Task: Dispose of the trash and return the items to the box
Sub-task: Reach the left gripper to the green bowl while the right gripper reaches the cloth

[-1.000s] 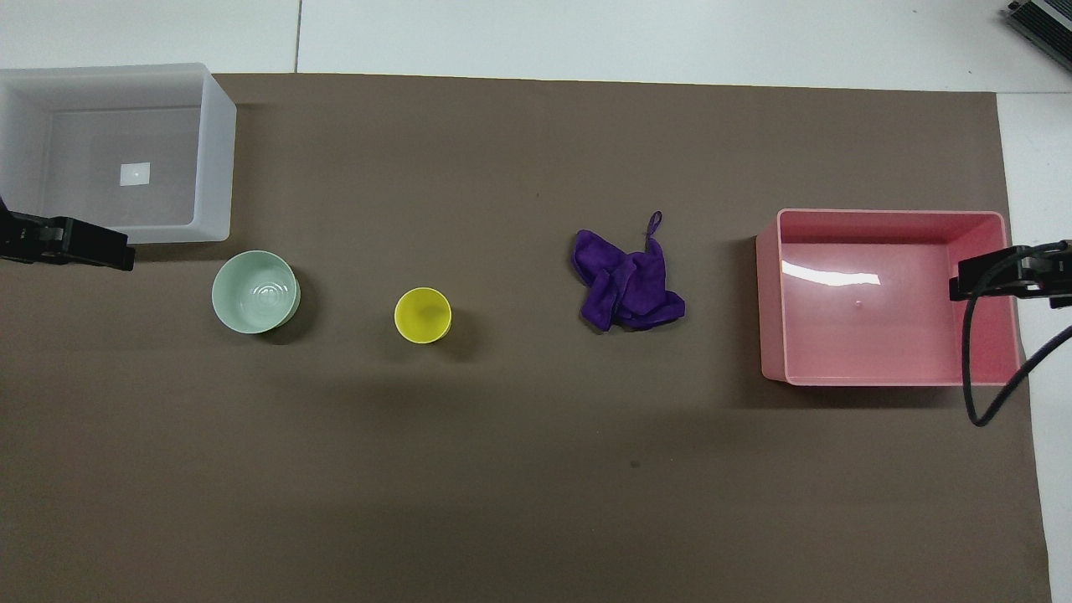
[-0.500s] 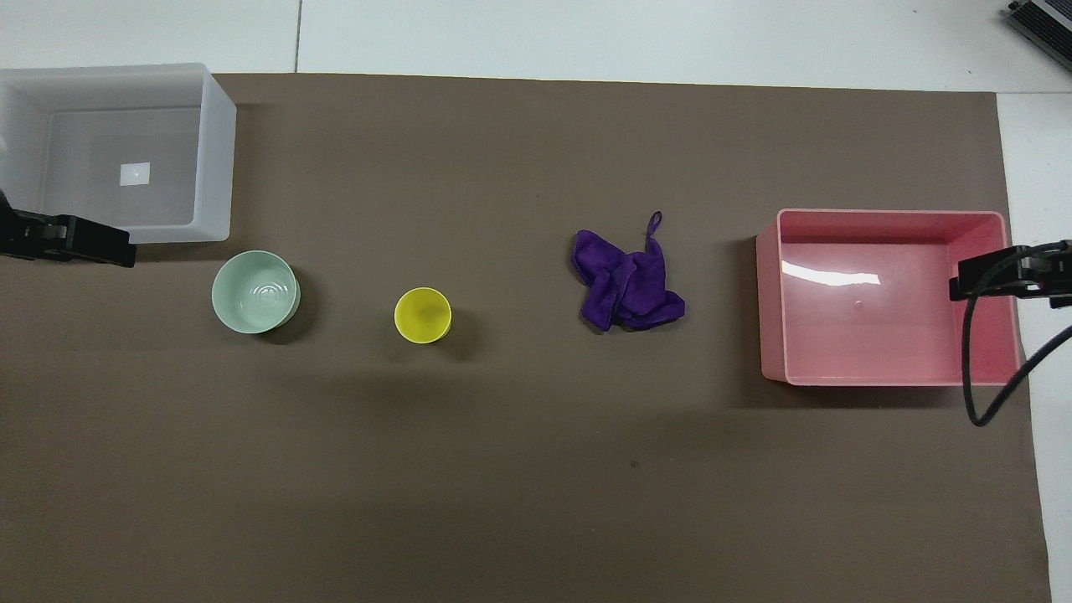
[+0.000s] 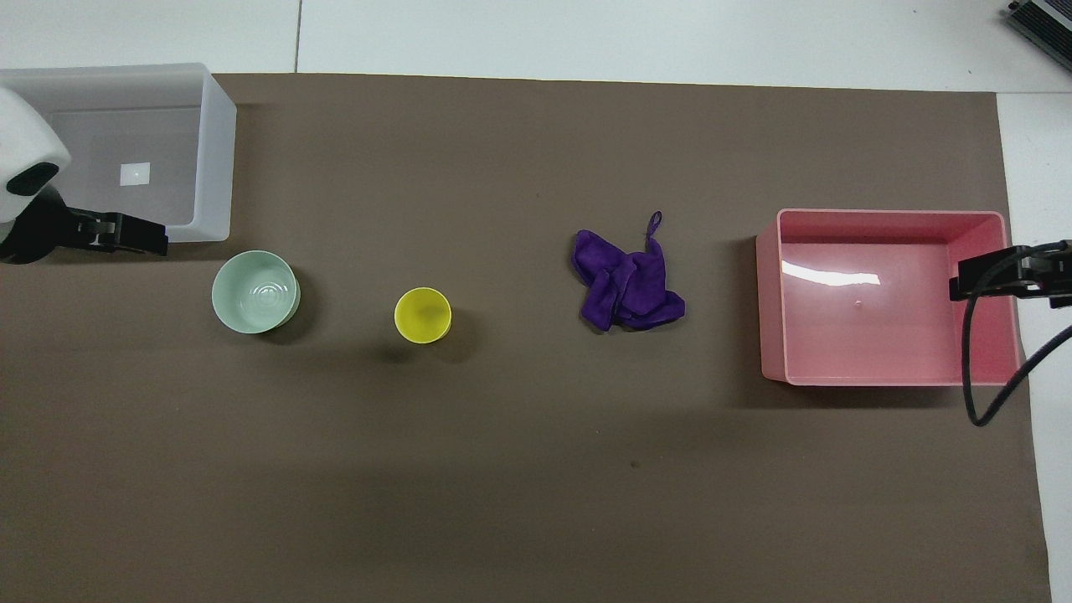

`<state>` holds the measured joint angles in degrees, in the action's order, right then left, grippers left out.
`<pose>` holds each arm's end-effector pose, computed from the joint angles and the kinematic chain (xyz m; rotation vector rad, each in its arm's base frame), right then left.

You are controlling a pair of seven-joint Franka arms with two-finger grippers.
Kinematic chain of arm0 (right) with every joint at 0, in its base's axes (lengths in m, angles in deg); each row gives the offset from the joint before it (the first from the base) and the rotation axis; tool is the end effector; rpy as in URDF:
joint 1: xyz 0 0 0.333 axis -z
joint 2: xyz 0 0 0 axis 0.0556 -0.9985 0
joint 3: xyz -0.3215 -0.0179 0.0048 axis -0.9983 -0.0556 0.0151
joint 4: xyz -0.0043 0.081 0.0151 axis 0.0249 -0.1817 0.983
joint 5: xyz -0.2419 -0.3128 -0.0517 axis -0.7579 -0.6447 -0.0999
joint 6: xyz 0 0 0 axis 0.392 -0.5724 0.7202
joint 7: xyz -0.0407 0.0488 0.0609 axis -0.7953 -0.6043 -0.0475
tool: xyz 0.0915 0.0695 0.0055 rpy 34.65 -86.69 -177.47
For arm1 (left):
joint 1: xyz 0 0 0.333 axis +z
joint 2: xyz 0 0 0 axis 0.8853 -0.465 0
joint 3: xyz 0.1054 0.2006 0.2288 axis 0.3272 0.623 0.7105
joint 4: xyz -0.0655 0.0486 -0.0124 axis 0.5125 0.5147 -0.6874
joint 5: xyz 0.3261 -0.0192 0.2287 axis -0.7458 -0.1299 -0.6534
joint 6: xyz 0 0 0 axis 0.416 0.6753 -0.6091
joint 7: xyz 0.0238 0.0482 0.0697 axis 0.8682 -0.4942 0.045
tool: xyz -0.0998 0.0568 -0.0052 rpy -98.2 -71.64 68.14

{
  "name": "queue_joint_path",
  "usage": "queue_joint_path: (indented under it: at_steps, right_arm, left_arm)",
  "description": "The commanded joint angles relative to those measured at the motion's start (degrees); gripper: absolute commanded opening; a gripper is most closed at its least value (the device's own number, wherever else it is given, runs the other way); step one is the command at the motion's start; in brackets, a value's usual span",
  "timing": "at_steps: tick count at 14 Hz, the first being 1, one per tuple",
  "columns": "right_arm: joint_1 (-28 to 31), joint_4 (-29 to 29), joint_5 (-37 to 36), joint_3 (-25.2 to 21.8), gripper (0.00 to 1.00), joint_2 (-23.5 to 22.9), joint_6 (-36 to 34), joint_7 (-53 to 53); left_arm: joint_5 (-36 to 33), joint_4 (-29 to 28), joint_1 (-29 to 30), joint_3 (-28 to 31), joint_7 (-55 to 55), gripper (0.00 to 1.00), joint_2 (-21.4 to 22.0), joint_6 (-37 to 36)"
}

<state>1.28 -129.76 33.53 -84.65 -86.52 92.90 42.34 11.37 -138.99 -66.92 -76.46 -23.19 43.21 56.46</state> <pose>0.5422 -0.0347 0.6285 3.1213 -0.1420 -0.0245 0.5883 -0.0354 0.5430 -3.1250 0.2008 -0.1659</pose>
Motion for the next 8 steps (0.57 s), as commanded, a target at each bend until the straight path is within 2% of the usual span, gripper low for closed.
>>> queue_joint_path:
  at_steps: [1, 3, 8]
  right_arm:
    - [-0.1, -1.2, 0.1, 0.2, 1.00, 1.0, 0.8, 0.2]
    - [-0.4, -1.4, 0.1, 0.9, 1.00, 0.9, 2.2, -1.4]
    - [-7.1, -3.4, -0.6, 1.6, 1.00, 0.2, 6.3, -9.0]
  left_arm:
    - [-0.9, -4.5, 1.6, -0.2, 0.7, 1.00, -1.6, 7.3]
    - [-0.9, -7.8, 2.0, -0.2, 1.1, 1.00, -2.8, 12.5]
    - [-0.9, -16.7, 3.0, -0.3, 2.0, 1.00, -4.2, 24.4]
